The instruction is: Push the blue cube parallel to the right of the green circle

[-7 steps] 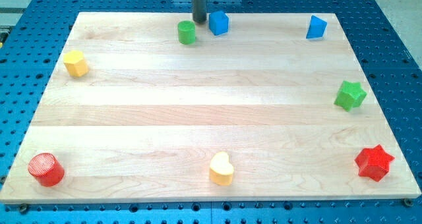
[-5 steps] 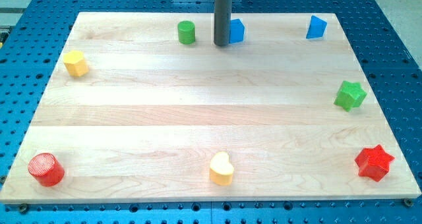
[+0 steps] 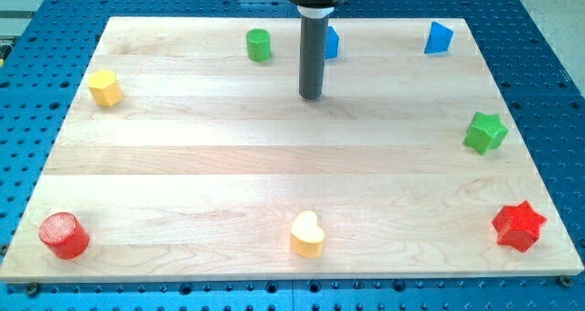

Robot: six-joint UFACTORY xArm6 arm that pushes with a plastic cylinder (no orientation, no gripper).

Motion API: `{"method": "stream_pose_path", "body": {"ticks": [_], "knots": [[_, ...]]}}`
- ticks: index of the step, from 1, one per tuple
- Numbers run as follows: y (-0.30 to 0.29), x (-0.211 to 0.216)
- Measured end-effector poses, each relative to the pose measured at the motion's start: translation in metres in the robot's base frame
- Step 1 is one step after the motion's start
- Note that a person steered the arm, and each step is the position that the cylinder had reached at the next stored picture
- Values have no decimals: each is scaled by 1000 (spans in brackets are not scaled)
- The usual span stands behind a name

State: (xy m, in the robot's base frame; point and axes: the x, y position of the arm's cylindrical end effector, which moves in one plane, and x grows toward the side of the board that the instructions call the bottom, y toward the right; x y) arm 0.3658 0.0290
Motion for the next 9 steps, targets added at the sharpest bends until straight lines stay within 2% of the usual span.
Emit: {"method": "stream_pose_path", "body": {"ticks": [6, 7, 9], "knots": [[0, 29], [-26, 29], [-132, 23]]}}
